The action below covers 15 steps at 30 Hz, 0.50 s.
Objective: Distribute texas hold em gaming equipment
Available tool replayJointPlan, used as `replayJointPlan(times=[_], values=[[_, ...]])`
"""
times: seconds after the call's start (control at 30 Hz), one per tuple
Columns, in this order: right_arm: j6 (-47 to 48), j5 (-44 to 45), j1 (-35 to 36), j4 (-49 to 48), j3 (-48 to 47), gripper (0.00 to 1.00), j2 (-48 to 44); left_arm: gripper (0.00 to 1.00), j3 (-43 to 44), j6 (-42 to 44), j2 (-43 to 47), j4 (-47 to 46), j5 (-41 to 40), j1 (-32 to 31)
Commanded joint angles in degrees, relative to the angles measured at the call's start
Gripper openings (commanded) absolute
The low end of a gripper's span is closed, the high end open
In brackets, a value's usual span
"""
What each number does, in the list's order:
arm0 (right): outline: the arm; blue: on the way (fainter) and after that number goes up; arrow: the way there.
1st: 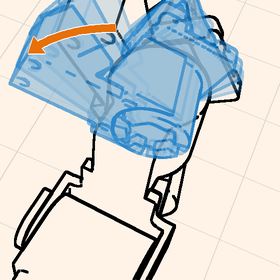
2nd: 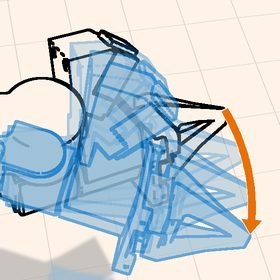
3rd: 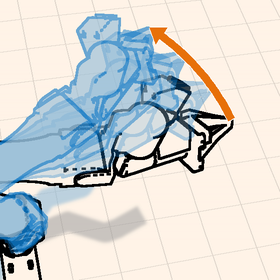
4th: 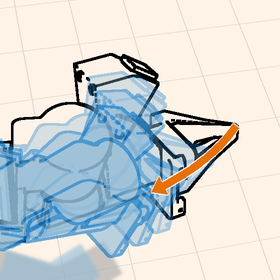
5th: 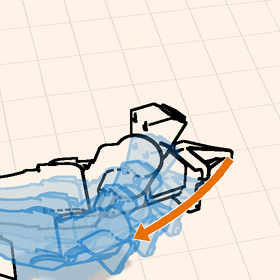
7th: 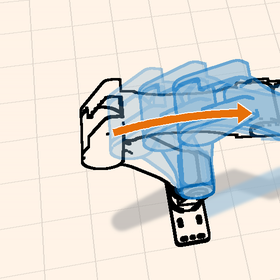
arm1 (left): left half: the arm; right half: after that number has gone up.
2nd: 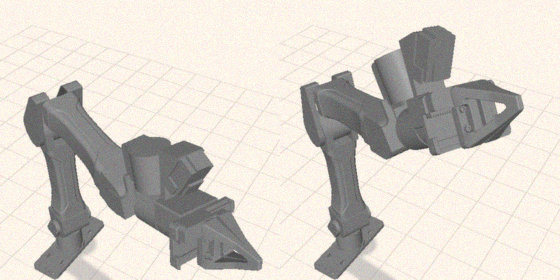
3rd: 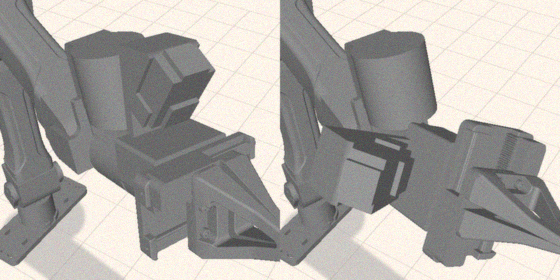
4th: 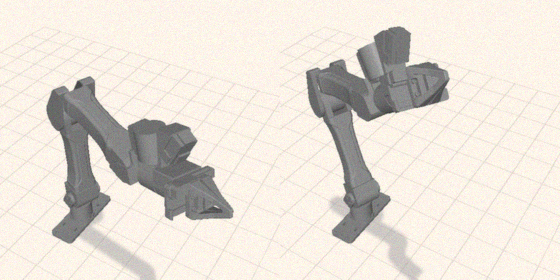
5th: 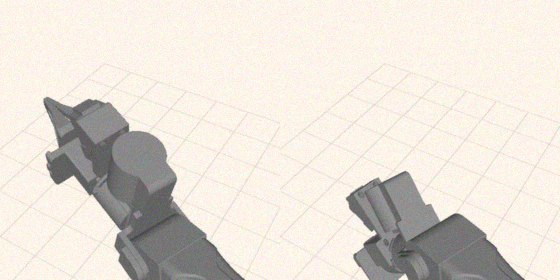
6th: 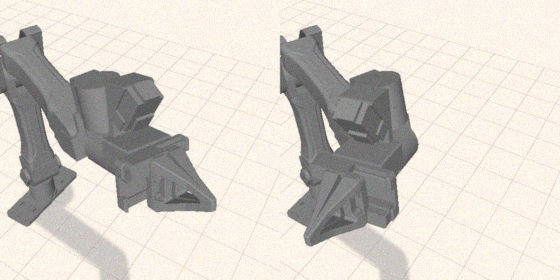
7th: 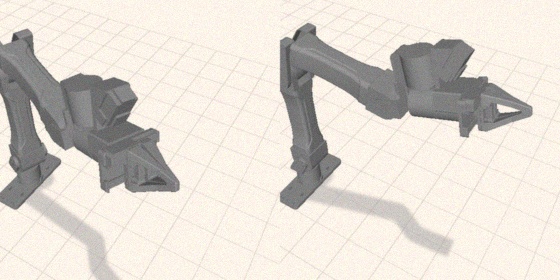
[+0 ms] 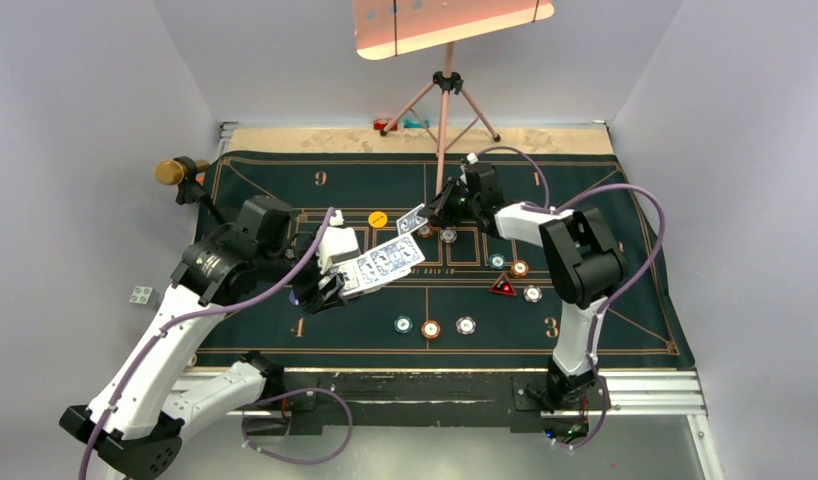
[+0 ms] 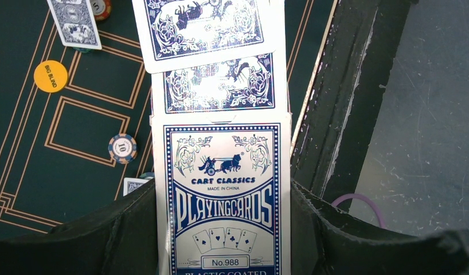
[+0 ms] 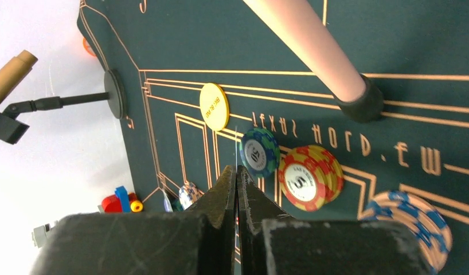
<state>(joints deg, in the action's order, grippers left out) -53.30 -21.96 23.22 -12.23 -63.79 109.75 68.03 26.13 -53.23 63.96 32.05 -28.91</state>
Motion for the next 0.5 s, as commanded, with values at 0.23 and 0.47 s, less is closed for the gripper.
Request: replayJointPlan(times=[0.23, 0.47], values=[[-1.72, 8.91, 4.48, -0.12, -8.86, 0.02, 4.83, 0.0, 1.71, 0.52, 0.96, -1.82, 2.48, 0.34], [1.03, 13.2, 4.4, 6.79, -8.38, 0.47, 1.77, 0.0, 0.97, 0.68, 1.57, -1.88, 2.31, 0.35]])
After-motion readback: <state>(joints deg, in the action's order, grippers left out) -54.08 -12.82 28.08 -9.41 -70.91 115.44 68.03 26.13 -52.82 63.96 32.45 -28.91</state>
